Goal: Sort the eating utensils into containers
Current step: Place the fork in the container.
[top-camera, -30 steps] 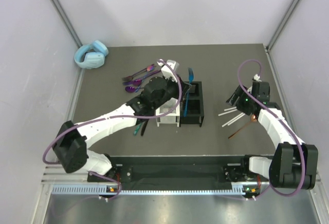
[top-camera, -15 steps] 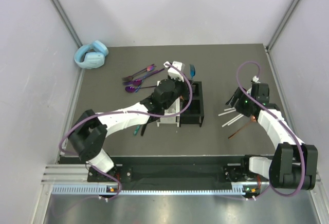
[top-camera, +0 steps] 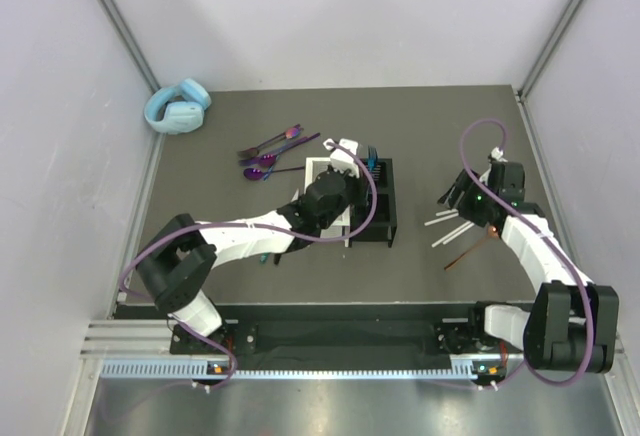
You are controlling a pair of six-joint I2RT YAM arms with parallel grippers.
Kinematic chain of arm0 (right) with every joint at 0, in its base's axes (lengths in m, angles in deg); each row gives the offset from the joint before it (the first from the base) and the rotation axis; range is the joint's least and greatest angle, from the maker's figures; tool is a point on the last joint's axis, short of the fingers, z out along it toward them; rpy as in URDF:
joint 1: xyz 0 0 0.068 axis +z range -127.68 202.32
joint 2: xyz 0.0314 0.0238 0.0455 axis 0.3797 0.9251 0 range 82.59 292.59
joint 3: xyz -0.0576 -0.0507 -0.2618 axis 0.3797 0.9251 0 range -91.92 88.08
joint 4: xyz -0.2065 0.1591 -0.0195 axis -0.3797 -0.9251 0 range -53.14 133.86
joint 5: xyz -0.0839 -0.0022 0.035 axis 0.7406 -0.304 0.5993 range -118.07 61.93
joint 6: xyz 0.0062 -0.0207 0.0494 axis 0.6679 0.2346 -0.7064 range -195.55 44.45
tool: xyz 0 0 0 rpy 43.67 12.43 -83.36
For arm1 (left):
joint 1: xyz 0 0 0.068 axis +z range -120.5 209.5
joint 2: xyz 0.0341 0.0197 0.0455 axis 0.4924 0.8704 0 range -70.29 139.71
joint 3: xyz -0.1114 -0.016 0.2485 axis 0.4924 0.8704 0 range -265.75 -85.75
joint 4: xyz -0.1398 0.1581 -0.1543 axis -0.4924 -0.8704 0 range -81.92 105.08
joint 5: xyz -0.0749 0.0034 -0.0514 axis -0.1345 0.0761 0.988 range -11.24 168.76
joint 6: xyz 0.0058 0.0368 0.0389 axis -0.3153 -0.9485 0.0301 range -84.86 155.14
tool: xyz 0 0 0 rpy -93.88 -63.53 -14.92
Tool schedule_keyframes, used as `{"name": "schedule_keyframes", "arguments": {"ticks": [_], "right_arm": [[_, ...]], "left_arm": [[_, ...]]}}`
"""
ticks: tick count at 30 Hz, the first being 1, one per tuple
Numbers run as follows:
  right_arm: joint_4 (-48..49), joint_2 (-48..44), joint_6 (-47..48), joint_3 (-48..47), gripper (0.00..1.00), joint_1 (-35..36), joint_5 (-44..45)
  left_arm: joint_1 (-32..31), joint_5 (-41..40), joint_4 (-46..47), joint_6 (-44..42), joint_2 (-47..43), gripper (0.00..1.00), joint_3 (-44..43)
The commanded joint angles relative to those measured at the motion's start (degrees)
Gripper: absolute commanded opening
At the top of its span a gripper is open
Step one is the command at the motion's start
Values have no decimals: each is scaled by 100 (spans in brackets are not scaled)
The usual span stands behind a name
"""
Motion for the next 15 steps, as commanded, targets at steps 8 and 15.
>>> {"name": "schedule_keyframes", "arguments": {"ticks": [8,15], "right_arm": [[321,-515,116,58,67,-18,-199],[338,-506,108,49,67,-18,-216]], "left_arm": [[-156,-72,116,-12,-258,26,71],[-157,-195,63,5,-433,32,221]]}}
